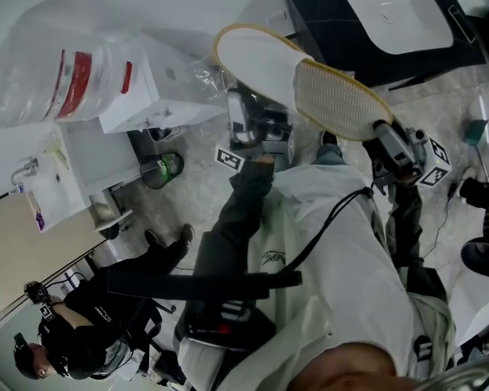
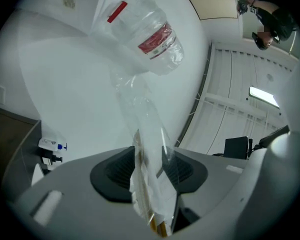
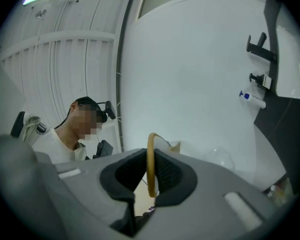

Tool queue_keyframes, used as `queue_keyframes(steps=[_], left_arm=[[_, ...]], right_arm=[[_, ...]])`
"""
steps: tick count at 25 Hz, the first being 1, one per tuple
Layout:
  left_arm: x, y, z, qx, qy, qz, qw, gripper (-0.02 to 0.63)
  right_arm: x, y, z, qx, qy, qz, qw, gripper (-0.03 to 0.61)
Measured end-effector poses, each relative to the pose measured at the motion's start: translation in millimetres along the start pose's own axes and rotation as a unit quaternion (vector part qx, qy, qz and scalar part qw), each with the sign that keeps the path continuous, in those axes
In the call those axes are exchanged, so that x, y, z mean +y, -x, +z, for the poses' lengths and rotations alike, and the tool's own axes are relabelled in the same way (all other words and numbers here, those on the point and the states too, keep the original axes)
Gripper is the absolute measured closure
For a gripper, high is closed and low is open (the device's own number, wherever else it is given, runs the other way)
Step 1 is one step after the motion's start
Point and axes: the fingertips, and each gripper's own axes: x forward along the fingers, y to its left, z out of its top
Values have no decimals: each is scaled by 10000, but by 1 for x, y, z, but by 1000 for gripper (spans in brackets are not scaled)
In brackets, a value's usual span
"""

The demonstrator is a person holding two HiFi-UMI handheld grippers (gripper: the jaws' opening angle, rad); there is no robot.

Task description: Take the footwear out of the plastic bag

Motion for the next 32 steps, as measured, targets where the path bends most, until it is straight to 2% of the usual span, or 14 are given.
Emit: queue_keyframes(steps=[4, 9, 10, 12, 14, 19, 22, 24, 28, 32], left_arm=[[-2, -5, -10, 137, 189, -137, 9996, 406], [-3, -10, -19, 307, 364, -223, 9986, 394], [-2, -10, -20, 349, 361, -218, 9985, 397], [0, -10, -21, 399, 308, -171, 9986, 460], [4, -8, -19, 363, 256, -78, 9990, 482], [9, -2, -12, 267, 162, 68, 9995, 502], [8, -3, -7, 249, 83, 75, 9996, 505], [9, -4, 3, 21, 67, 101, 9999, 505], [13, 1, 34, -396, -173, 276, 9987, 506], [19, 4, 51, -560, -473, 548, 9958, 506]], right_arm=[[-5, 1, -11, 183, -271, 143, 9994, 538], [-8, -11, -31, 693, -335, 179, 9969, 538], [-10, -11, -32, 752, -365, 173, 9964, 538], [-16, -9, -33, 852, -407, 140, 9954, 537], [-22, -8, -33, 909, -280, 96, 9954, 534], [-20, -8, -39, 1030, 602, 205, 9926, 523], [-20, 0, -41, 1012, 561, 190, 9931, 518], [-22, 11, -31, 773, 616, -14, 9951, 518], [-31, 37, 2, 142, 1040, -818, 9911, 518], [-40, 44, 6, 200, 1415, -1448, 9791, 518]])
